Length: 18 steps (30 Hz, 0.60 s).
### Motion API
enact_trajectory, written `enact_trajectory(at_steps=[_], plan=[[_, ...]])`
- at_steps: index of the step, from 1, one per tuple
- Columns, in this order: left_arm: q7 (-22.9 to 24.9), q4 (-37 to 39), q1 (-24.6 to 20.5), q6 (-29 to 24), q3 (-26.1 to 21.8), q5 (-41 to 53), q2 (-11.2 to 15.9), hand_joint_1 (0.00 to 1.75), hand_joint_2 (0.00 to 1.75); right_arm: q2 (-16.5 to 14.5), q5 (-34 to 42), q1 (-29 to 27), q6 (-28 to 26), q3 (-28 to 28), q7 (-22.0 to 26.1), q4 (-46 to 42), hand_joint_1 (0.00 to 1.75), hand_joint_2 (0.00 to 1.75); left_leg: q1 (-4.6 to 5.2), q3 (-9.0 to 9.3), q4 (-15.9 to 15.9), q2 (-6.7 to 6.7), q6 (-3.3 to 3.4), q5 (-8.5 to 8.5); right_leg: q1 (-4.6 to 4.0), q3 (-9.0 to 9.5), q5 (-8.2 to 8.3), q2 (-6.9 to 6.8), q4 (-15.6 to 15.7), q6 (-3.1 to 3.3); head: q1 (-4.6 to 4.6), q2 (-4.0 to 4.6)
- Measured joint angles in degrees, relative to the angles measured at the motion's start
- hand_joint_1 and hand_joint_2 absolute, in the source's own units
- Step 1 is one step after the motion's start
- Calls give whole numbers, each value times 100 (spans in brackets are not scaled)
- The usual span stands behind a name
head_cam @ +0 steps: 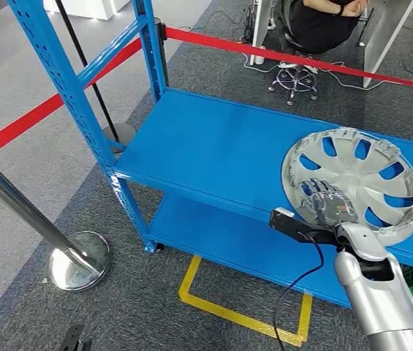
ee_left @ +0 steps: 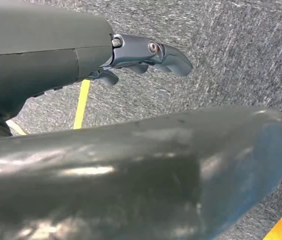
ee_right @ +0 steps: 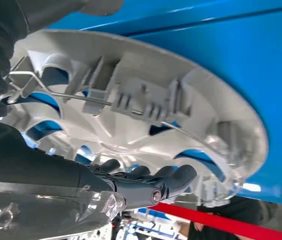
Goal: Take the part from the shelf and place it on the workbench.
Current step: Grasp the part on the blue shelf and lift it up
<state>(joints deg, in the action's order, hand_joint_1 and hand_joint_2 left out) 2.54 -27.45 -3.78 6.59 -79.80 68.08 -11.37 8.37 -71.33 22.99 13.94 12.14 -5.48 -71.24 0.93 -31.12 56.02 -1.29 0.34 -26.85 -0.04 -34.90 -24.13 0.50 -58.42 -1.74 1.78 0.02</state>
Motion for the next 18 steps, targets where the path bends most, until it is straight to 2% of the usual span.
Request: enact_trajectory(at_steps=[6, 12, 18], plan=[[151, 0, -3, -37, 0, 3, 2, 0, 0, -50, -256, 12, -35, -162, -70, 106, 0, 175, 0, 0, 0, 0, 0, 0, 0, 0, 0, 0, 0, 0, 1, 0], [373, 2, -17, -99, 21, -26, 1, 0, 0, -174, -1083, 77, -34, -514, -406, 356, 0, 175, 0, 3, 0, 0, 0, 0, 0, 3, 0, -1, 1, 0, 1, 0], [365, 19, -42, -175, 17, -170, -8, 0, 0, -279, -1721, 57, -30, -986, -612, 591, 0, 175, 8, 1, 0, -7, 12, 8, 3, 13, 8, -11, 12, -11, -1, 0]])
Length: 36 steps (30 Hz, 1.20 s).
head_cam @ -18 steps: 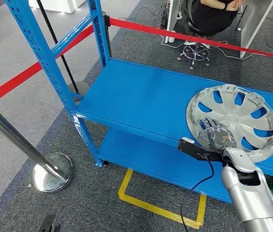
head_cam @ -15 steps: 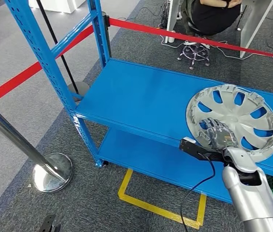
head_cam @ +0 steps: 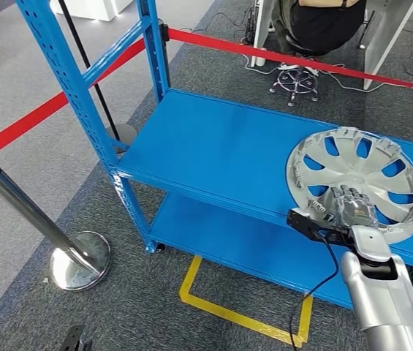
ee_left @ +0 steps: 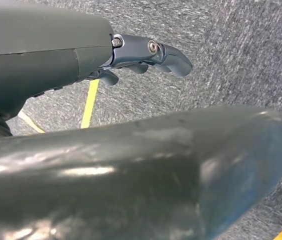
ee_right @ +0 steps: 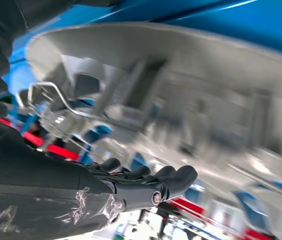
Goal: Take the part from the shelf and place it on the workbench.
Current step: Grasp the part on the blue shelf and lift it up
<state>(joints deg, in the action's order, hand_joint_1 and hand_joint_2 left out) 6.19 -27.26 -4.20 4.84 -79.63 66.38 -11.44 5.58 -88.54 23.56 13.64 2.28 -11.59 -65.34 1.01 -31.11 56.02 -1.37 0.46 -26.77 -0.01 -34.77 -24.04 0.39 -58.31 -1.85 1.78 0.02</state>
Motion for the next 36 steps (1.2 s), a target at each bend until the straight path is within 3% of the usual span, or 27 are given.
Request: enact_trajectory(at_steps=[8, 21, 25, 36], plan=[[-61, 4, -1, -14, 0, -26, 1, 0, 0, -3, -121, -64, 48, -527, -94, 146, 0, 175, 14, -3, 1, 1, 22, 15, 12, 7, 24, 4, 20, -24, -1, 0], [-70, 5, -7, -12, 1, -26, 1, 0, 0, -3, -144, -81, 57, -712, -109, 233, 0, 175, 13, -10, 1, 1, 23, 13, 12, -2, 22, 5, 22, -24, 1, 0], [-70, 5, -9, -15, 2, -26, 1, 0, 0, -4, -146, -81, 63, -716, -96, 238, 171, 175, 13, -10, 1, 1, 23, 13, 12, -2, 22, 5, 22, -24, 1, 0], [-3, 5, -9, -70, 13, -132, -19, 0, 0, -67, -164, -260, -116, -713, 372, -16, 175, 175, 14, -7, 1, 19, 20, 11, 13, 0, 36, 30, 29, -29, -1, 0]])
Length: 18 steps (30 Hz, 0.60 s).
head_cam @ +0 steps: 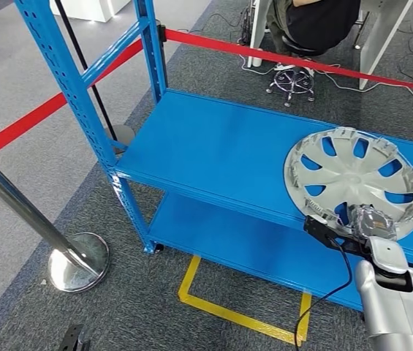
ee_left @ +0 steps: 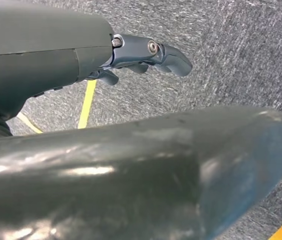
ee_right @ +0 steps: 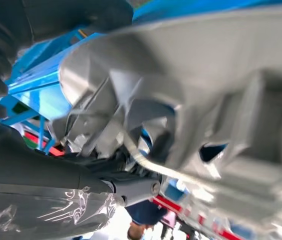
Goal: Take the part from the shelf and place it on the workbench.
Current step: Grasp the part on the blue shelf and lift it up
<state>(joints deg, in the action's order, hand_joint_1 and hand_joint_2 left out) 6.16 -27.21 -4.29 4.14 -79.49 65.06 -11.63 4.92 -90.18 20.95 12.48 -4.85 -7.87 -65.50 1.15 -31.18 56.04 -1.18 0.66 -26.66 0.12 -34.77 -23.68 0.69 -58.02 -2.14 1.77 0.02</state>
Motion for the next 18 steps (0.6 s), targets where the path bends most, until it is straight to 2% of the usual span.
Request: enact_trajectory(at_steps=[8, 18], plan=[[17, -8, 12, -10, -2, -118, -65, 0, 0, -180, 124, -268, -197, 6, 455, -758, 175, 175, -2, -10, 0, 2, -8, 21, 2, -14, 19, 1, 0, -1, 3, 0], [22, -55, 34, -7, -2, -203, -138, 0, 0, -285, 454, -322, -372, 86, 577, -1479, 175, 175, -9, -21, -1, -4, -11, 21, -5, -20, 9, -10, -2, 10, 0, 0]])
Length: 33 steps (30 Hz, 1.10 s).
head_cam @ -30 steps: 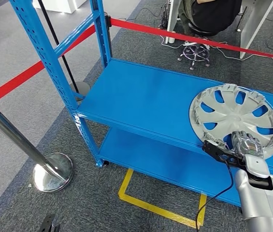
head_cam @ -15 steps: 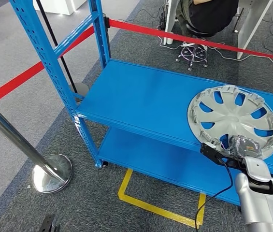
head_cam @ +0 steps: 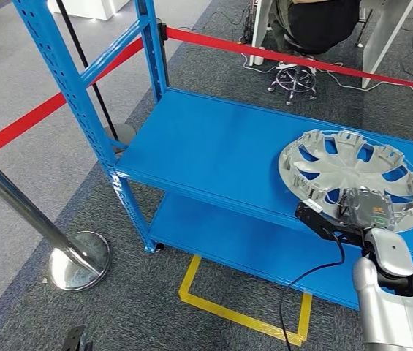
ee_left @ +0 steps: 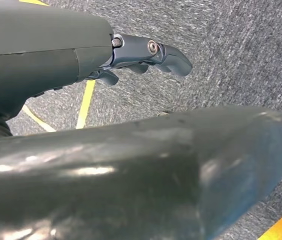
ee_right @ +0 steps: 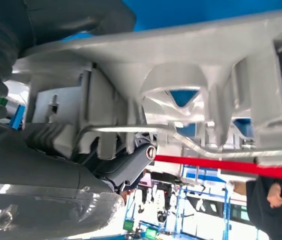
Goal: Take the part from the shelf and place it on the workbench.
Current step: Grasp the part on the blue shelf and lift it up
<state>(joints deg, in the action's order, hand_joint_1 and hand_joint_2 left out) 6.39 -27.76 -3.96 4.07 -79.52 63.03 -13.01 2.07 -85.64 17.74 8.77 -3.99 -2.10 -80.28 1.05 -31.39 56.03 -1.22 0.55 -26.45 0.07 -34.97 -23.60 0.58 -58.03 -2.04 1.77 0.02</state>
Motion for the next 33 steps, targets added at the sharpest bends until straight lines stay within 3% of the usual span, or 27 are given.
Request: enact_trajectory(at_steps=[28, 32, 33], plan=[[-17, -135, 37, 74, 43, 13, -84, 0, 0, -15, 368, -366, -825, 77, 74, -1221, 175, 175, 1, -8, 0, 0, -1, -3, 1, -8, -3, -2, 1, 0, 0, -1], [-84, -189, 65, 76, 130, 114, -109, 0, 175, -50, 373, -500, -1033, 75, 86, -1563, 175, 175, 1, -13, 0, 0, -1, -4, 1, -14, -3, -2, 1, 0, 1, 0], [-102, -207, 71, 76, 141, 130, -118, 0, 175, -62, 376, -541, -1078, 72, 91, -1660, 175, 175, 1, -16, 0, 0, -1, -4, 1, -17, -3, -2, 1, 0, 1, -1]])
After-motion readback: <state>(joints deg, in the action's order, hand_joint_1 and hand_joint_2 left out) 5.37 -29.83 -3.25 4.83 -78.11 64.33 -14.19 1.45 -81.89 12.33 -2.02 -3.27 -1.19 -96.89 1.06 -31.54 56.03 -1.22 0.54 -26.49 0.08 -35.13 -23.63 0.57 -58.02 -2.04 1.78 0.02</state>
